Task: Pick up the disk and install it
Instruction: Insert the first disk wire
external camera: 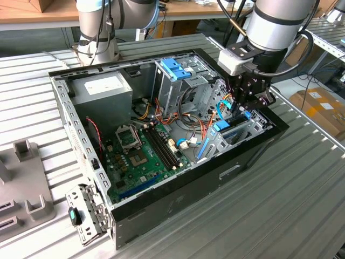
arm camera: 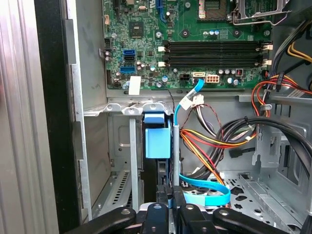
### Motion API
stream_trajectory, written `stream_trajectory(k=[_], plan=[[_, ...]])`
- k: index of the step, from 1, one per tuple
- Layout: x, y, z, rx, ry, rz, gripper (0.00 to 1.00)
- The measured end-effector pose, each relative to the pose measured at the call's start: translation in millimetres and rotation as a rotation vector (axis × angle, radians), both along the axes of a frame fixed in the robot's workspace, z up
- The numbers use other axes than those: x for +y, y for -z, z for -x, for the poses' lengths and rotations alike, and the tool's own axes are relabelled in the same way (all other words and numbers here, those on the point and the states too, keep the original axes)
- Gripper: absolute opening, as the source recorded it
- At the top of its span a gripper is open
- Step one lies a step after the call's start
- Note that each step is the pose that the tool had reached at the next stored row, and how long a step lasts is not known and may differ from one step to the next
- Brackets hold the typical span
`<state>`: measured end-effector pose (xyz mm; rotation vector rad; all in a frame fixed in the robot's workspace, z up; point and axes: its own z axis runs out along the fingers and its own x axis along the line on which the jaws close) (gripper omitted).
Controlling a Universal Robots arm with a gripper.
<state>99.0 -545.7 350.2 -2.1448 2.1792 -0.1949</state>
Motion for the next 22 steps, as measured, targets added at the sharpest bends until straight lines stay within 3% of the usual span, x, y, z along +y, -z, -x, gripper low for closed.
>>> stream_trajectory(k=[22], plan=[[-1.7,0.9,2.7,0.0,0.0,0.0002,0.16]])
